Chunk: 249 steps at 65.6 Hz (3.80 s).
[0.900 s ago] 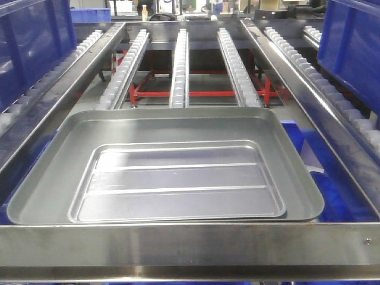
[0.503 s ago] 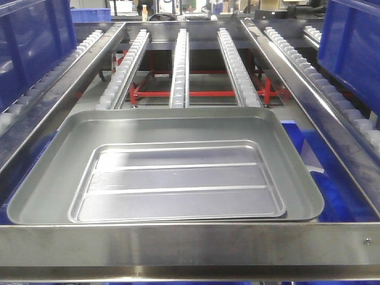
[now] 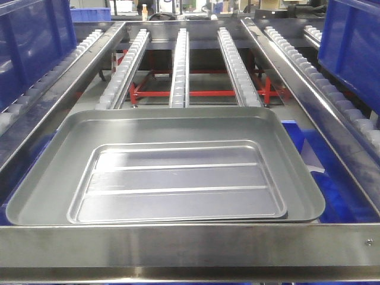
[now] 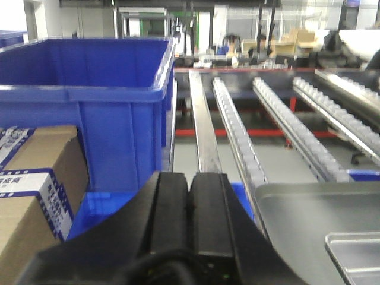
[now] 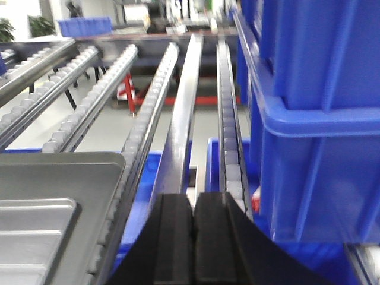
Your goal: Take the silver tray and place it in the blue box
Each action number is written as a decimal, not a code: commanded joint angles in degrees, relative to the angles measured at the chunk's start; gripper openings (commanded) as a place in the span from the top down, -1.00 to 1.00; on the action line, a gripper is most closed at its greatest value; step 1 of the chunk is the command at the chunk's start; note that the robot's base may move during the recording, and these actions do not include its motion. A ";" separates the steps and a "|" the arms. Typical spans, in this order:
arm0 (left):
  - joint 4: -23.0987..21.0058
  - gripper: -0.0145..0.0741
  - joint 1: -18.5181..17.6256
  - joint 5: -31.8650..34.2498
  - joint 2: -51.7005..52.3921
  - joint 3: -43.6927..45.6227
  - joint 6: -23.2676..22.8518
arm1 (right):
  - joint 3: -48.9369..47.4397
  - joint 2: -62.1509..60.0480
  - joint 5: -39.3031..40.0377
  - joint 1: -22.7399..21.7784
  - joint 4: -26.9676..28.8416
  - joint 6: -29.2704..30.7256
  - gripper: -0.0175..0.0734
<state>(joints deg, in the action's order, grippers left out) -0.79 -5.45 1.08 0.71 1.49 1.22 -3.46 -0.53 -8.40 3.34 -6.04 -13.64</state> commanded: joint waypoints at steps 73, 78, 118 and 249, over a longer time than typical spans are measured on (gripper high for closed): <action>-24.53 0.89 -5.45 -38.20 -66.77 40.53 -0.45 | -36.35 68.67 -30.16 5.76 9.49 0.44 0.49; -21.47 0.89 -10.69 -36.80 -66.89 42.22 -6.28 | -39.26 71.30 -29.66 12.20 6.04 -5.87 0.49; 5.94 0.89 -29.66 -36.92 -90.24 57.68 -37.68 | -61.93 95.18 -32.08 24.85 0.44 -18.92 0.49; 4.36 0.77 -29.66 -33.92 -97.05 57.68 -38.14 | -61.93 101.20 -27.33 25.53 0.81 -16.73 0.49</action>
<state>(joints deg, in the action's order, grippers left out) 3.50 -34.71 -34.58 -97.92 58.06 -36.29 -64.14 102.36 -37.39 28.99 -4.33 -30.76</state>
